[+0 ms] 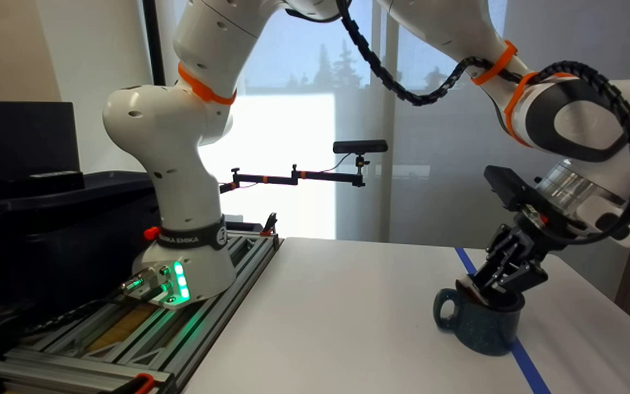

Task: Remove the marker from the mug cup

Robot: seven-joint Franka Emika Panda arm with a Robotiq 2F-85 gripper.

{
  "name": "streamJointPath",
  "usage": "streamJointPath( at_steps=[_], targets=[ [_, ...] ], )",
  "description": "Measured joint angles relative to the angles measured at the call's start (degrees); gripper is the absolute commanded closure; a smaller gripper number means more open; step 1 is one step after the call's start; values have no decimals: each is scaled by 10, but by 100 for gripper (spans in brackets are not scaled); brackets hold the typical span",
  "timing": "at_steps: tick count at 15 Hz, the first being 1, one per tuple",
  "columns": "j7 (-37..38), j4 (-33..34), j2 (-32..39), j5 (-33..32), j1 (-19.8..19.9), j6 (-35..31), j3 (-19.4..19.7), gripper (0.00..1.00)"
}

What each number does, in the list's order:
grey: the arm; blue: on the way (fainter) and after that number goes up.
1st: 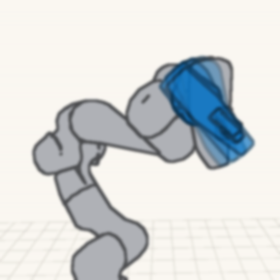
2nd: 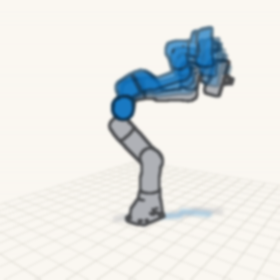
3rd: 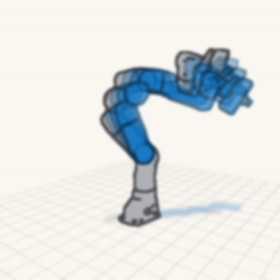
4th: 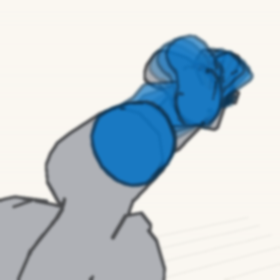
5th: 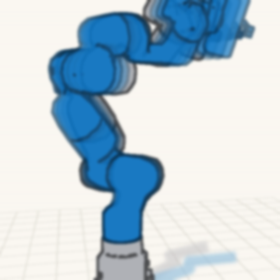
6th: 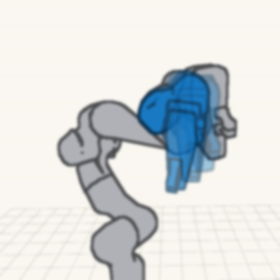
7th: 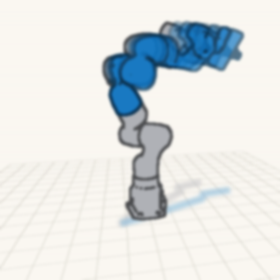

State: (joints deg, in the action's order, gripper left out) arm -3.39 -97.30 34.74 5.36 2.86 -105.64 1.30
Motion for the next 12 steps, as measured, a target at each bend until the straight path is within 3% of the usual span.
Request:
streamJointPath(
  at_steps=[5,7,8,10,11,12],
  targets=[
    [-1,7,14,0,1,1,1,54],
    [-1,10,20,-1,1,2,1,79],
    [-1,12,24,-1,1,2,1,82],
    [-1,15,30,-2,1,2,1,97],
    [-1,16,32,-2,1,2,1,99],
    [-1,16,33,-3,1,4,1,95]
  ],
)
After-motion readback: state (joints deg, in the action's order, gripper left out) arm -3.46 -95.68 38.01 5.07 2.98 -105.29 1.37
